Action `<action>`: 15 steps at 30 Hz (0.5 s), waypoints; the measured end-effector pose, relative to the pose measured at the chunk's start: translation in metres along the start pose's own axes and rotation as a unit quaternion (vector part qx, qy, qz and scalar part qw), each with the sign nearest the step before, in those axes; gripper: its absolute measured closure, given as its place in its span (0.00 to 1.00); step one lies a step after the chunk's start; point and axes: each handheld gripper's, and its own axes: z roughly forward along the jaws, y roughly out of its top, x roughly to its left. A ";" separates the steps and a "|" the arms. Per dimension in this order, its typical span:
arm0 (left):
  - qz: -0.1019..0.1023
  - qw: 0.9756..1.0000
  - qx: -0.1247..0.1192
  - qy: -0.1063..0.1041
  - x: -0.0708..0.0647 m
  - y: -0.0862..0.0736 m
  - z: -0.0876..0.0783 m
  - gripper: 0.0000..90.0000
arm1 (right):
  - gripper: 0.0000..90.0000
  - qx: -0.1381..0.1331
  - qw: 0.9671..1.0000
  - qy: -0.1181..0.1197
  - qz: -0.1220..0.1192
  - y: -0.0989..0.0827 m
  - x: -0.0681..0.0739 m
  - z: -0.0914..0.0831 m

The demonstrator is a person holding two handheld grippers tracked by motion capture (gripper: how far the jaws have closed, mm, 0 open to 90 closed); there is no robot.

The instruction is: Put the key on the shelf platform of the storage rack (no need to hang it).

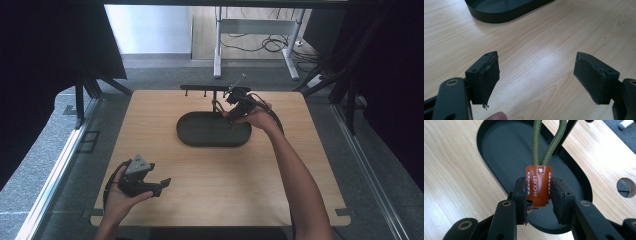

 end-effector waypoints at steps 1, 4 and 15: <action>0.001 1.000 0.000 -0.001 0.000 0.000 0.000 0.23 | 0.75 0.002 1.000 -0.002 -0.001 0.000 -0.001 0.002; 0.000 1.000 0.000 -0.002 0.000 0.000 0.000 0.23 | 0.75 -0.001 1.000 -0.002 0.004 -0.002 -0.004 0.006; 0.000 1.000 0.002 0.000 0.001 0.000 0.000 0.23 | 0.75 -0.009 1.000 -0.011 0.019 -0.014 -0.014 0.028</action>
